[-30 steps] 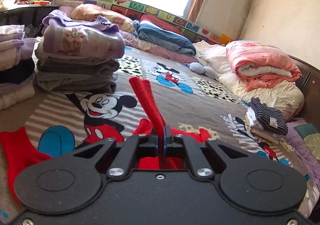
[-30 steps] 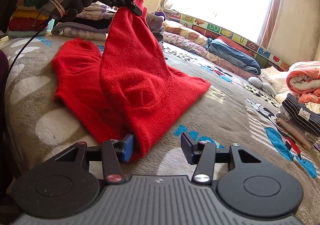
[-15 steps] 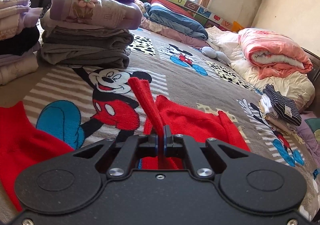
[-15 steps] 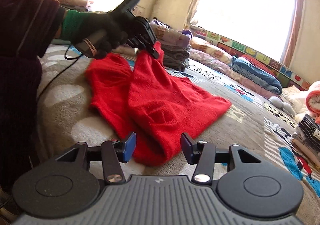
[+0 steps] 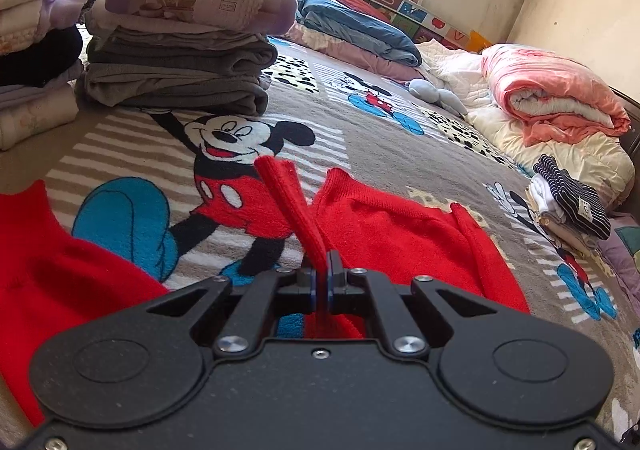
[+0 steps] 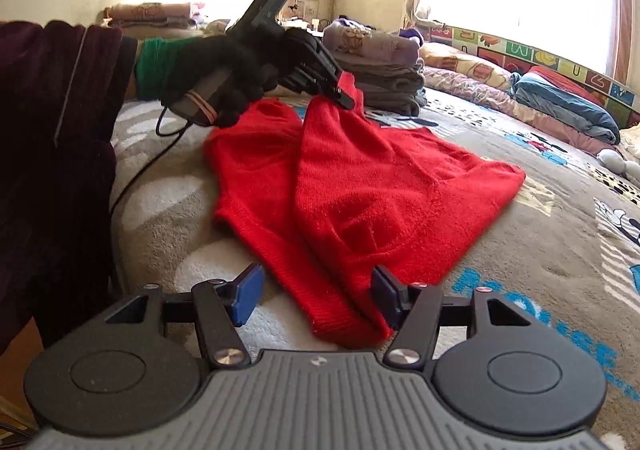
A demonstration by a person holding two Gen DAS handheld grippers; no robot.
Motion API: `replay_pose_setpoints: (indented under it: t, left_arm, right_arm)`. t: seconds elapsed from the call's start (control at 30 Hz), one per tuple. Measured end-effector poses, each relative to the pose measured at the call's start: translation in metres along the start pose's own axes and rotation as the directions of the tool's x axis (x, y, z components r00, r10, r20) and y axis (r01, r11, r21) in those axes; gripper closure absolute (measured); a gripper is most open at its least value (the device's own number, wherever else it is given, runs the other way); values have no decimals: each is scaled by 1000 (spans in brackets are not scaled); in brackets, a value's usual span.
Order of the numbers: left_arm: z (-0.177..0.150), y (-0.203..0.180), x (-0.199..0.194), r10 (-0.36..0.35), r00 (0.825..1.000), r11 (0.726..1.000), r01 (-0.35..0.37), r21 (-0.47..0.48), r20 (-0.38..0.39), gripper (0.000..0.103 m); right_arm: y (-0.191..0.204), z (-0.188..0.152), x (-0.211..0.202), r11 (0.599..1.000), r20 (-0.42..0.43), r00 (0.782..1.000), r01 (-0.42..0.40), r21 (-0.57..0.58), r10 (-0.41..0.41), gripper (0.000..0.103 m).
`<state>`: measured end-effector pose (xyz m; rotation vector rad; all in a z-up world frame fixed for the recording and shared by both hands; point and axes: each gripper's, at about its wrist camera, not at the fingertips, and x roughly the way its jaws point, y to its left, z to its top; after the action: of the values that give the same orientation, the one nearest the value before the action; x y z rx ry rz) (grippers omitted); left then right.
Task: Fold clothes
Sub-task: 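Carry the held side edge across the sweater body with the left gripper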
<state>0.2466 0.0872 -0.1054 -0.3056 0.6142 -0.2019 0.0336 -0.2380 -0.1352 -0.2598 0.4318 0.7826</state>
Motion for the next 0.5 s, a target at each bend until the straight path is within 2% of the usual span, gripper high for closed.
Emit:
replay_pose_setpoints:
  t: [0.13, 0.3, 0.5]
  left_arm:
    - [2, 1, 0, -3, 1000, 1000, 3, -5, 6, 101]
    - [1, 2, 11, 22, 999, 1000, -21, 4, -35, 101]
    - [-2, 15, 4, -18, 999, 998, 15, -63, -51, 99]
  right_arm:
    - [1, 11, 9, 998, 59, 997, 56, -26, -54, 42]
    - [-12, 15, 27, 999, 7, 999, 41, 13, -41, 30]
    - [-23, 20, 35, 999, -52, 999, -6, 36, 8, 34]
